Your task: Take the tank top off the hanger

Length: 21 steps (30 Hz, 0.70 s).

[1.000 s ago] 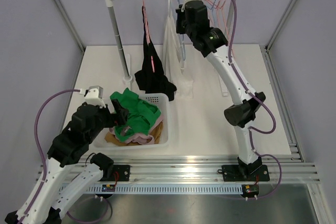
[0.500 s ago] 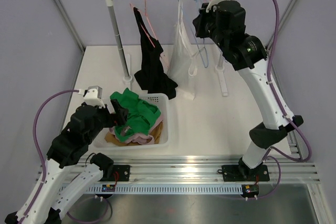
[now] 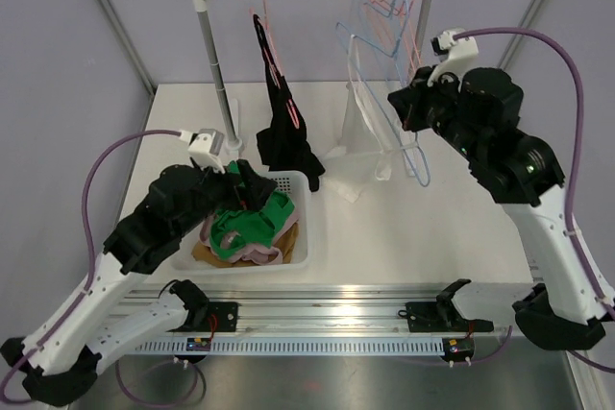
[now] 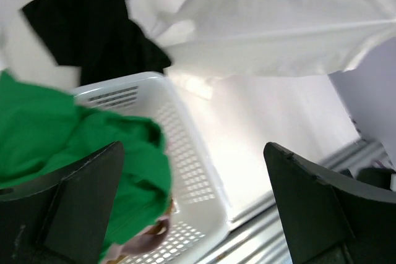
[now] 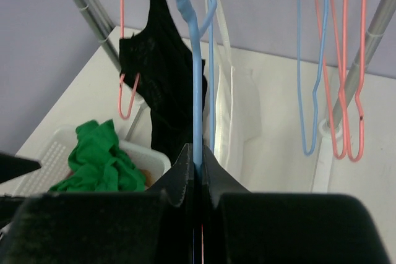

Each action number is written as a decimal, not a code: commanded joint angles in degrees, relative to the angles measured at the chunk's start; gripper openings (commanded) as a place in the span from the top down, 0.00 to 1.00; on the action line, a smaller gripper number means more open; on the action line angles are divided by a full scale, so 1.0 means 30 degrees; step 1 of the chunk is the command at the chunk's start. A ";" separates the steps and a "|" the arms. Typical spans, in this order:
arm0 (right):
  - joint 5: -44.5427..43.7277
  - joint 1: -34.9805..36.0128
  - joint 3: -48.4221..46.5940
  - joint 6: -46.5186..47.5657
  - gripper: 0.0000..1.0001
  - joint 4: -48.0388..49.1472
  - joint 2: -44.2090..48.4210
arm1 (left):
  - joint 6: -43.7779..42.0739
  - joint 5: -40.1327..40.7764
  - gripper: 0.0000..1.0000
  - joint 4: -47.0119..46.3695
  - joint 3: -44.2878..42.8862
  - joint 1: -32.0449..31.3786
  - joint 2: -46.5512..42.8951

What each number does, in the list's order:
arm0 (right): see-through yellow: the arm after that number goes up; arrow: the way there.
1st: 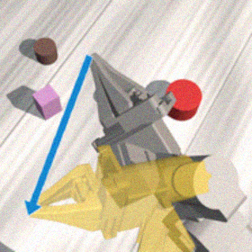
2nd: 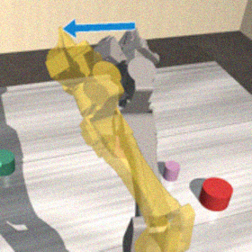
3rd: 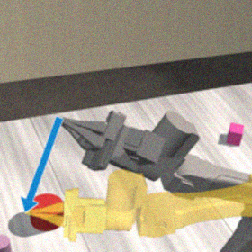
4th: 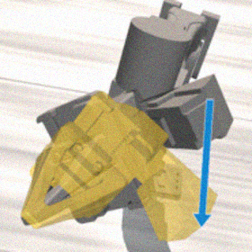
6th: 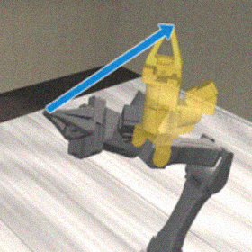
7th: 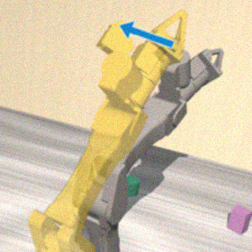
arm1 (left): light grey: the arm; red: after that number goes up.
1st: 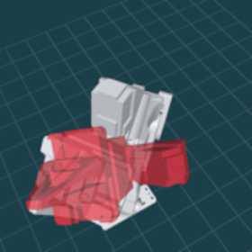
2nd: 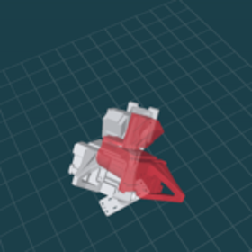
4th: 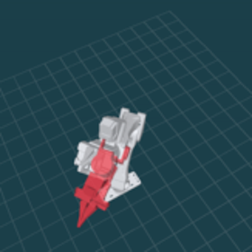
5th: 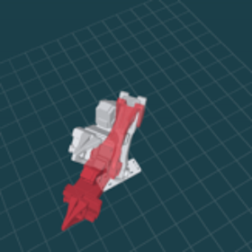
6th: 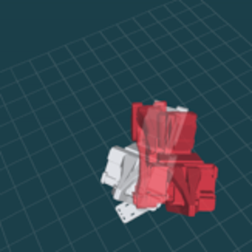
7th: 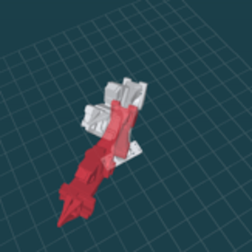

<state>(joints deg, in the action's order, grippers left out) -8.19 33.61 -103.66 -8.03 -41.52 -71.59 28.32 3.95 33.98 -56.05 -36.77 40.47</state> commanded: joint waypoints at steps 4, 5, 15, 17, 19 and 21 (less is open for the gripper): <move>0.2260 0.0107 0.2907 -0.0339 1.00 -0.2390 0.4961 | -0.1320 0.4129 0.01 -0.4787 -0.3988 -0.6801 0.3995; 0.2666 0.0107 0.3724 -0.0340 1.00 -0.2536 0.5577 | -0.1874 0.4453 0.01 -0.5053 -0.4514 -0.7307 0.4639; 0.5716 0.0107 0.3849 -0.1160 1.00 -0.5582 0.9683 | -0.2875 0.3874 0.01 -0.8481 -0.8473 -0.8631 1.0004; 0.5600 0.0078 0.3878 -0.1189 1.00 -0.6138 0.9830 | -0.3196 0.3520 0.01 -0.9476 -0.8591 -0.8806 1.0531; 0.5599 0.0107 0.3937 -0.1161 1.00 -0.6404 1.0065 | -0.3490 0.2965 0.04 -1.0353 -0.8533 -0.8894 1.0709; 0.5745 0.0107 0.4199 -0.1190 1.00 -0.6493 1.0269 | -0.3930 0.2583 0.07 -1.0942 -0.8270 -0.8923 1.0797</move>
<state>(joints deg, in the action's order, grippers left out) 6.92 33.65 -91.31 -10.96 -60.20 -41.15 19.35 13.89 9.98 -78.94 -63.05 73.03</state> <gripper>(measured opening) 0.034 0.946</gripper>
